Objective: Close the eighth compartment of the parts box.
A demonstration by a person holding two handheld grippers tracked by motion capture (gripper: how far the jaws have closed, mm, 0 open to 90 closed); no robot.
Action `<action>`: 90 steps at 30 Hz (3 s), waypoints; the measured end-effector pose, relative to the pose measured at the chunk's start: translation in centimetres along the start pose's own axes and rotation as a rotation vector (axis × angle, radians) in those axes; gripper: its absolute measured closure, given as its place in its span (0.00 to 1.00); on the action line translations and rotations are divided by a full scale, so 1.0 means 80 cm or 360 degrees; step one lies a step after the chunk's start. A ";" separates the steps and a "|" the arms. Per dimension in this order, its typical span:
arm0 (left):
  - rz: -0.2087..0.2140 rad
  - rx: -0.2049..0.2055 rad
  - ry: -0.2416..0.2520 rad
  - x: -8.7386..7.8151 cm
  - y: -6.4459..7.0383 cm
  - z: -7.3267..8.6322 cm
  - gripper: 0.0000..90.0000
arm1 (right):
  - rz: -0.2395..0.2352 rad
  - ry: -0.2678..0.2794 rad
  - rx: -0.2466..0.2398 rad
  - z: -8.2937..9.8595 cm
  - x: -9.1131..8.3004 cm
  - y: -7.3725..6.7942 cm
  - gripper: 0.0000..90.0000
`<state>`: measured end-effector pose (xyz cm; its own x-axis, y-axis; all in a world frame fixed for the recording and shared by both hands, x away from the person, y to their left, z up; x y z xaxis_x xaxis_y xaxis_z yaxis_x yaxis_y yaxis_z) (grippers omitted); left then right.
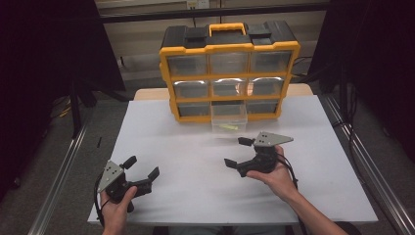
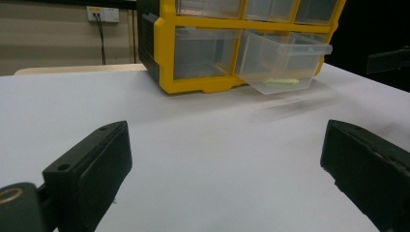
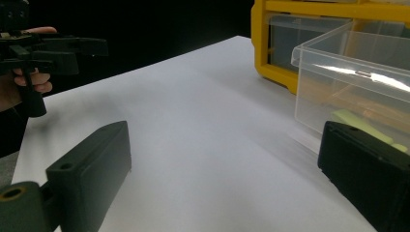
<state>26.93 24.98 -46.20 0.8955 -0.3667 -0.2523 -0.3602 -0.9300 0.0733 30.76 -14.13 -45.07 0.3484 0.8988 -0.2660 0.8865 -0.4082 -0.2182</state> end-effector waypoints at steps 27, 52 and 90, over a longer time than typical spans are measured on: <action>0.0025 -0.0001 0.0002 0.000 0.001 0.000 0.05 | -0.0043 -0.0152 0.0029 0.006 0.027 0.021 0.31; 0.0033 -0.0012 0.0015 -0.001 0.004 -0.001 0.05 | -0.0114 -0.0153 0.0006 0.010 0.026 0.025 0.88; 0.0019 -0.0002 0.0009 -0.002 0.002 -0.001 0.05 | 0.0005 -0.0095 0.0016 -0.015 0.037 0.082 1.00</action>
<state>26.75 24.89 -46.06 0.8925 -0.3781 -0.2460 -0.3706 -0.9255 0.0777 37.96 -14.00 -46.17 0.3320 0.8865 -0.3222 0.8822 -0.4127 -0.2266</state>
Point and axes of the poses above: each handheld gripper's, and its own axes: x roughly forward along the jaws, z roughly out of its underside, y roughly to its right, the point moved 2 cm from there along x, roughly forward along the jaws, and after that the axes turned 13 degrees about -z, right-handed, at the moved point
